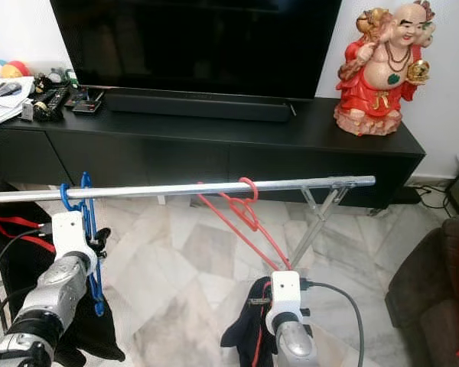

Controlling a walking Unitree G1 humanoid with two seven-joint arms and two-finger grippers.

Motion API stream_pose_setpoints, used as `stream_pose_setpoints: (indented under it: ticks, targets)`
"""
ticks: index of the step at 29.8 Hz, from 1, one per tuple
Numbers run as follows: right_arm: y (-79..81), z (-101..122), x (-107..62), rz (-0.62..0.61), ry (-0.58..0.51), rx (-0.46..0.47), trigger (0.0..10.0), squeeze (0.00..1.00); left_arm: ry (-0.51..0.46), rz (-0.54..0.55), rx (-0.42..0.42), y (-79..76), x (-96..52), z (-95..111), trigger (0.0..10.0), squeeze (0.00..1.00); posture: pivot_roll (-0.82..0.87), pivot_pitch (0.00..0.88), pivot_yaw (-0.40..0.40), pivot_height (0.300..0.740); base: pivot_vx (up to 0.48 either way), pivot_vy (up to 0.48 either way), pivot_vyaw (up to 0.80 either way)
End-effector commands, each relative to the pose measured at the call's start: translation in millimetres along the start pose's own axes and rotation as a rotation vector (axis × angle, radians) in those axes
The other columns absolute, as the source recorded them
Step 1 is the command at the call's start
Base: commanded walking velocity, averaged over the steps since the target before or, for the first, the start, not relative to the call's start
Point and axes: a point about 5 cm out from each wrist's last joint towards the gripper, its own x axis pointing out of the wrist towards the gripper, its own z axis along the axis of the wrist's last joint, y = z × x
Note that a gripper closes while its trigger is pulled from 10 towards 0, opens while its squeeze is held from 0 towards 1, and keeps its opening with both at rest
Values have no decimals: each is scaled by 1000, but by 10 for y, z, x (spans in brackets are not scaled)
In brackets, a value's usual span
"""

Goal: Hang hanger

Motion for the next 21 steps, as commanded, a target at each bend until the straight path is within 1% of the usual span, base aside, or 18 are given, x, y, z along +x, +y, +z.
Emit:
stream_pose_setpoints:
  ticks: [1, 8, 12, 21]
  targets:
    - [13, 1, 1, 4, -2, -11, 10000, 0, -8, 5, -7, 24, 15, 18, 0, 0, -4, 82, -32, 740, 0, 0, 0]
    - [28, -5, 0, 6, -1, -14, 10000, 0, -35, -13, -4, -3, 20, 36, 0, 0, 3, 84, -32, 740, 0, 0, 0]
    - [39, -15, -4, 8, 1, -14, 10000, 0, -34, -8, -5, 4, 24, 27, 0, 0, 5, 85, -31, 740, 0, 0, 0]
    - [52, -25, -9, 8, 3, -13, 10000, 0, -35, -31, -5, -42, 15, -7, 0, 0, 8, 85, -29, 740, 0, 0, 0]
